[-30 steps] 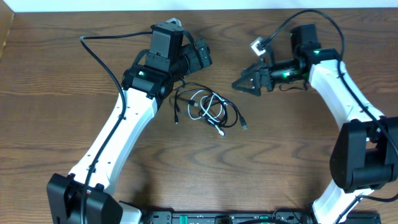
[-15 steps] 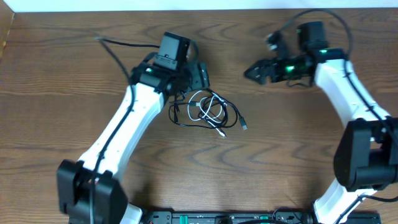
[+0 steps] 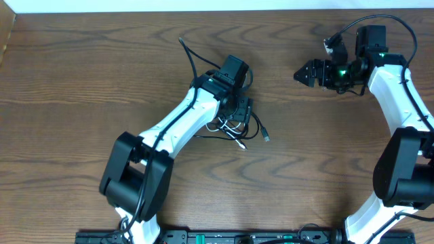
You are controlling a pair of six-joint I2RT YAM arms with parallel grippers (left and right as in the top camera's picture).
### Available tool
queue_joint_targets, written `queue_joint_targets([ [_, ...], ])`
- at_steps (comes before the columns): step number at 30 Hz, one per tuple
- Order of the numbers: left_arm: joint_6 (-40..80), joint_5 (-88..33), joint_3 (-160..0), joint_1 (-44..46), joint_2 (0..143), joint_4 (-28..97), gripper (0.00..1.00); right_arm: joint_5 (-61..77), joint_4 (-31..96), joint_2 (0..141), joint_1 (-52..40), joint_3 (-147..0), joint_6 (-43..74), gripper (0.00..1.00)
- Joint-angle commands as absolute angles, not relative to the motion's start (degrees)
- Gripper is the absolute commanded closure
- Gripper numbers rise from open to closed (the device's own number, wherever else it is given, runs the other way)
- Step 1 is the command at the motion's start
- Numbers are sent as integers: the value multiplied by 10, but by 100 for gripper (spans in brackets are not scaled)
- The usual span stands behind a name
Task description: Untangle cables
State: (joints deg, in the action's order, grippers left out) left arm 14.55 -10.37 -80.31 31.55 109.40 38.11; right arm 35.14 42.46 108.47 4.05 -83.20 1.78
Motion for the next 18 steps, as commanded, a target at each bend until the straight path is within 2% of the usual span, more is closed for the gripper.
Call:
queue_joint_targets([
  [1, 131, -83, -809, 319, 1103, 382, 34, 346, 427, 1070, 40, -840, 21, 7],
  [4, 131, -83, -808, 323, 1103, 380, 40, 346, 428, 1070, 40, -840, 21, 7],
  [8, 131, -83, -808, 327, 1105, 382, 55, 346, 433, 1070, 40, -840, 21, 6],
  [14, 132, -71, -797, 334, 1123, 386, 59, 346, 438, 1070, 40, -840, 21, 6],
  [18, 134, -50, -797, 333, 1128, 384, 73, 346, 438, 1070, 40, -840, 21, 5],
])
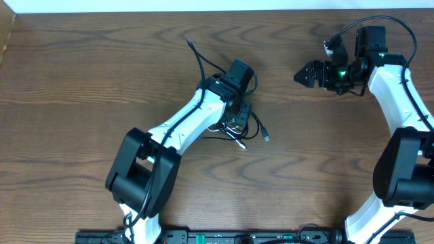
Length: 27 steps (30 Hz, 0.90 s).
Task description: Untangle cables
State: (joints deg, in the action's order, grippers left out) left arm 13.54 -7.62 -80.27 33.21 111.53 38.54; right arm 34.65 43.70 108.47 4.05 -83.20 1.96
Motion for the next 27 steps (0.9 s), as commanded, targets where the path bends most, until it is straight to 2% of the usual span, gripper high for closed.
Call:
queue_joint_targets([
  [1, 133, -46, -799, 333, 1126, 378, 78, 346, 438, 1070, 40, -840, 21, 5],
  [2, 134, -46, -802, 332, 1123, 373, 87, 346, 438, 1070, 39, -840, 21, 5],
  [3, 134, -47, -808, 331, 1119, 372, 92, 346, 438, 1070, 37, -840, 21, 5],
  [12, 183, -54, -872, 331, 998, 370, 92, 346, 432, 1070, -21, -840, 21, 5],
  [18, 229, -70, -872, 331, 928, 361, 92, 346, 410, 1070, -71, -839, 68, 11],
  [27, 231, -70, -873, 326, 884, 316, 92, 350, 394, 1070, -116, -839, 81, 9],
])
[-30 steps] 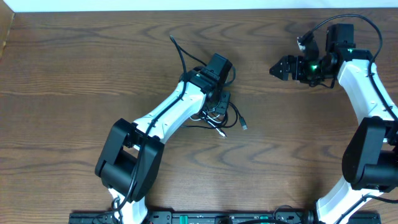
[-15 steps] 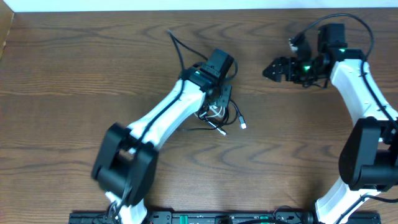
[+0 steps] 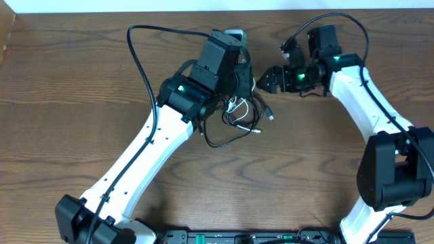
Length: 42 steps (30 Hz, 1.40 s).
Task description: Untangle cables
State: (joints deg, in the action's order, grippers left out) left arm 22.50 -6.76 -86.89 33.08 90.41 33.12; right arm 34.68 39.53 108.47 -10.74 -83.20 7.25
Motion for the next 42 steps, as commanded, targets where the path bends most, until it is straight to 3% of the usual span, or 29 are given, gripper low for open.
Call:
queue_joint_targets([
  [1, 231, -70, -873, 321, 873, 302, 92, 345, 394, 1070, -121, -838, 81, 9],
  [13, 248, -70, -874, 272, 777, 219, 93, 325, 385, 1074, -130, -832, 81, 8],
  [25, 266, -71, -874, 271, 774, 193, 93, 326, 353, 1132, -178, -831, 82, 10],
  [33, 273, -81, -874, 270, 754, 142, 93, 299, 300, 1208, -205, -831, 169, 16],
  [42, 262, -57, -877, 229, 691, 131, 93, 209, 298, 1256, -191, -831, 249, 16],
])
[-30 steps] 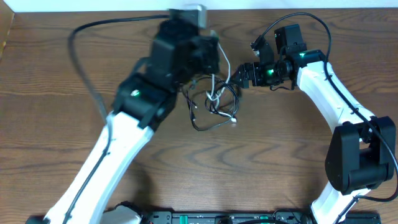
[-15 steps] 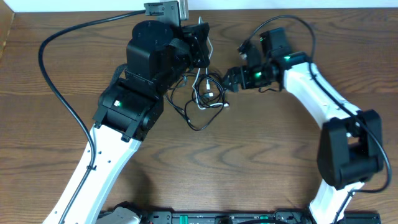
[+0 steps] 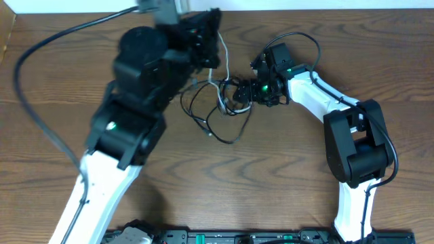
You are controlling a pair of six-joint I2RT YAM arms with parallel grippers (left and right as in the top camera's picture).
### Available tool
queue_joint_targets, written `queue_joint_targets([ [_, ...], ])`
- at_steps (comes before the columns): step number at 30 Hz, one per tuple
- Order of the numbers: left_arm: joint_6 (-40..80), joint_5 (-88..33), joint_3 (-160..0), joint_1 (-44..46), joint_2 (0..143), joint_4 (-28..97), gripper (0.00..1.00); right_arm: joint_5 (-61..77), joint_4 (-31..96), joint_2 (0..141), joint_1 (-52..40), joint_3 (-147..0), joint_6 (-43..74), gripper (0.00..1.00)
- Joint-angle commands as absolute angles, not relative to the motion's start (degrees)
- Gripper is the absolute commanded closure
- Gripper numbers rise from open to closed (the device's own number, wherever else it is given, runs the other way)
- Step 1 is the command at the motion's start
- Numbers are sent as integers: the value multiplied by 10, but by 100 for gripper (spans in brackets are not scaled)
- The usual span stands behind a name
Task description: Untangle cables
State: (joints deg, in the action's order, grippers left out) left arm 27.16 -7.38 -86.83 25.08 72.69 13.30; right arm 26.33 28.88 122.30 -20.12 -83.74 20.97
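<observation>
The tangle of black and white cables (image 3: 220, 112) hangs partly lifted over the middle of the table, with black loops trailing down to the wood. My left gripper (image 3: 211, 39) is raised high, close to the overhead camera. It is shut on a white cable (image 3: 222, 64) that drops from it into the tangle. From the right, my right gripper (image 3: 241, 95) reaches in with its tips among the strands at the tangle's right side. The cables hide how its jaws stand.
The brown wooden table (image 3: 380, 47) runs to a white wall at the far edge. My left arm's raised body (image 3: 139, 74) covers much of the left of the overhead view. A black supply cable (image 3: 47, 41) arcs off it to the left.
My left gripper has risen and shifted left with the cable, pulling the tangle up and stretching it. My right gripper has moved left from beside the bundle to its right side.
At first my left gripper was down on the tangle at mid-table and my right gripper stood open far to the right. Then the left held the bundle lifted toward the far edge, with the right close beside it. Now the left is higher and the right reaches into the tangle.
</observation>
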Motion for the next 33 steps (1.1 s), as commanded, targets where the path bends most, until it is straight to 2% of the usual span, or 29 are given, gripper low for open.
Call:
queue_joint_targets([
  [1, 255, -50, -877, 220, 683, 136, 92, 209, 298, 1259, -188, -831, 253, 16],
  [9, 225, 23, -877, 136, 636, 215, 93, 182, 319, 1259, -177, -831, 258, 16],
  [17, 221, 21, -877, 43, 632, 281, 93, 171, 345, 1259, -142, -831, 253, 17],
  [26, 233, 16, -878, 39, 628, 267, 92, 171, 347, 1259, -136, -831, 235, 17],
  [33, 265, -4, -875, 39, 681, 448, 92, 170, 345, 1259, -136, -831, 235, 16],
])
